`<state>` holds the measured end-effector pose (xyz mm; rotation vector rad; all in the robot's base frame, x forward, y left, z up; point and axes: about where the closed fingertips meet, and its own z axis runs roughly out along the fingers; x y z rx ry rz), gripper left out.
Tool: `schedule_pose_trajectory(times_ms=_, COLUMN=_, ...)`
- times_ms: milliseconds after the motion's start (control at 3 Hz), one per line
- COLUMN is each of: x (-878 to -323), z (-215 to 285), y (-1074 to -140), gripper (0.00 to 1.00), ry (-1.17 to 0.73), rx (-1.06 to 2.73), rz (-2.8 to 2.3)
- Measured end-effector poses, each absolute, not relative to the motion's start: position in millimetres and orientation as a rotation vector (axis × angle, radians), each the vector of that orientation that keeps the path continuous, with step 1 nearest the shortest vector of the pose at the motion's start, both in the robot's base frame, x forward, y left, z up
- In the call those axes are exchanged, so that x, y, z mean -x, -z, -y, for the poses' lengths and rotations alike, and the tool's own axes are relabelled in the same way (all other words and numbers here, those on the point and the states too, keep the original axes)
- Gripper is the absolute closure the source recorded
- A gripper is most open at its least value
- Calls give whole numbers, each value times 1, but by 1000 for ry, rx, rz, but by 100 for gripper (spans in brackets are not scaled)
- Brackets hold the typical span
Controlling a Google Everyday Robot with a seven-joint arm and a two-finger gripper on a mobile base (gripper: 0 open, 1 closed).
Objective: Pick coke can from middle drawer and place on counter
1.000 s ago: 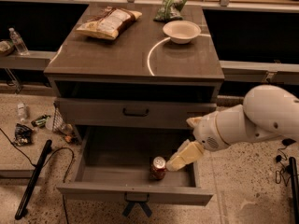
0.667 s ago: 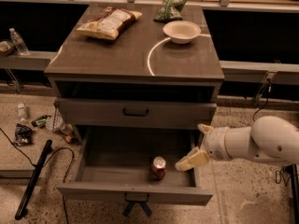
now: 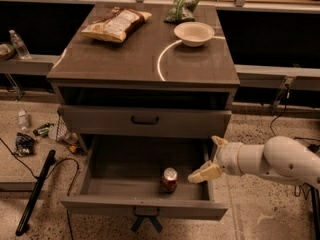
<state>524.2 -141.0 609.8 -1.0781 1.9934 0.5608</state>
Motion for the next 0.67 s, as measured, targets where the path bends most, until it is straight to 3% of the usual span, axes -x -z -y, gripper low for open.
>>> schedule_pose_trajectory(times_ms=667, x=-536, z=101, y=-515, gripper=0, ry=-625, rx=1022, rz=-2021)
